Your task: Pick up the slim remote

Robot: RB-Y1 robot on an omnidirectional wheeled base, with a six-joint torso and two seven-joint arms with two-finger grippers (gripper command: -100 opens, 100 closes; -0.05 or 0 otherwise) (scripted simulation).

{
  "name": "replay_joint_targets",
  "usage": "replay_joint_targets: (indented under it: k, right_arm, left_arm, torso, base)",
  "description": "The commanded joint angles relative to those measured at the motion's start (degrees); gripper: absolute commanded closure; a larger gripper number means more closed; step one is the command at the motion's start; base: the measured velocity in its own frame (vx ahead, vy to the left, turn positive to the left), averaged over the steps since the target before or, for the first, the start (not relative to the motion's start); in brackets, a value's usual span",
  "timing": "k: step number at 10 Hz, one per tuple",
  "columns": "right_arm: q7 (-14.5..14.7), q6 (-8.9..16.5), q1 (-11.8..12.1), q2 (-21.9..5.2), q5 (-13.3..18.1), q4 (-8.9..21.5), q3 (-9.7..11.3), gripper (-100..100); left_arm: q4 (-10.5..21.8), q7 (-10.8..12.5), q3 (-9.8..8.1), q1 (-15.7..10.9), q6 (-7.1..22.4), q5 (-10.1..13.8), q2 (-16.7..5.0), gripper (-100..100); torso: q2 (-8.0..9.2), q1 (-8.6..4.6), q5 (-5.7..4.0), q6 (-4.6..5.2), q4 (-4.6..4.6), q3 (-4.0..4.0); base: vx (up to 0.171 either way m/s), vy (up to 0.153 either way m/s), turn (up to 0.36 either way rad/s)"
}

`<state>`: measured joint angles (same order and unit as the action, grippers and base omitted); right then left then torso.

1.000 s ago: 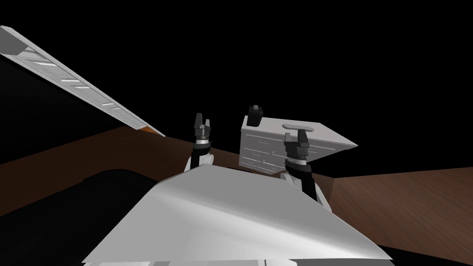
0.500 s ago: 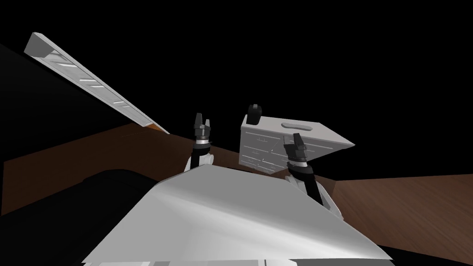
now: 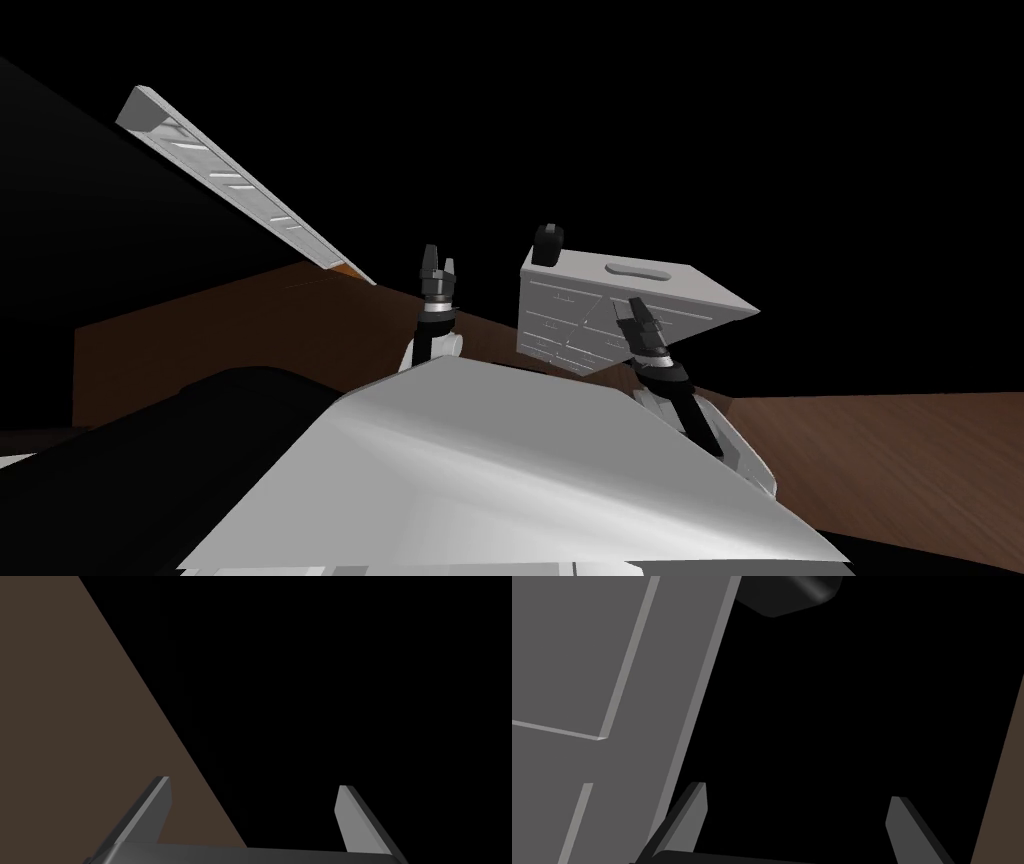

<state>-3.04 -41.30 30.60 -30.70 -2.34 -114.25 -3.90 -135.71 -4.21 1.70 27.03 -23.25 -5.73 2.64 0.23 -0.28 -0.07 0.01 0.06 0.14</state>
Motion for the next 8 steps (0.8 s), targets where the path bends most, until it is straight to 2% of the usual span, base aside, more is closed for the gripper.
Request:
replay_joint_targets:
  k: [1, 3, 4, 5, 6, 8]
  right_arm:
    - [-1.04, -2.65, 0.89, -2.86, 0.81, 2.86, -0.30, -100]
    - [-1.04, -2.65, 0.89, -5.36, 0.81, 3.70, -0.30, -100]
    - [-1.99, -4.92, 1.56, -7.52, 1.54, 6.43, -0.60, -100]
    - [-1.99, -4.92, 1.56, -9.14, 1.54, 6.99, -0.60, -100]
    - [-2.88, -7.23, 2.29, -11.04, 2.33, 9.18, -0.87, -100]
    - [-2.88, -7.23, 2.29, -13.84, 2.33, 10.36, -0.87, -100]
  left_arm:
    - [0.00, 0.00, 0.00, 0.00, 0.00, 0.00, 0.00, 0]
    - [0.00, 0.00, 0.00, 0.00, 0.00, 0.00, 0.00, 0]
    - [0.00, 0.00, 0.00, 0.01, 0.00, 0.00, 0.00, 0]
    - [0.00, 0.00, 0.00, 0.00, 0.00, 0.00, 0.00, 0]
    - [0.00, 0.00, 0.00, 0.00, 0.00, 0.00, 0.00, 0]
    - [0.00, 0.00, 0.00, 0.00, 0.00, 0.00, 0.00, 0]
  torso:
    - [0.00, 0.00, 0.00, 0.00, 0.00, 0.00]
    - [0.00, 0.02, 0.01, 0.00, 0.00, 0.00]
    - [-0.12, 0.12, 0.03, 0.00, -0.02, -0.06]
    - [-0.08, 0.10, 0.03, -0.02, -0.02, -0.05]
    - [-0.06, 0.08, 0.02, 0.00, -0.01, -0.03]
    - [0.00, 0.03, 0.00, 0.01, 0.00, 0.00]
  base:
    - [-0.080, -0.056, 0.132]
    - [-0.046, -0.038, 0.038]
    - [-0.053, -0.033, 0.149]
    - [-0.064, -0.041, 0.073]
    - [-0.084, -0.059, 0.120]
    - [-0.055, -0.038, 0.039]
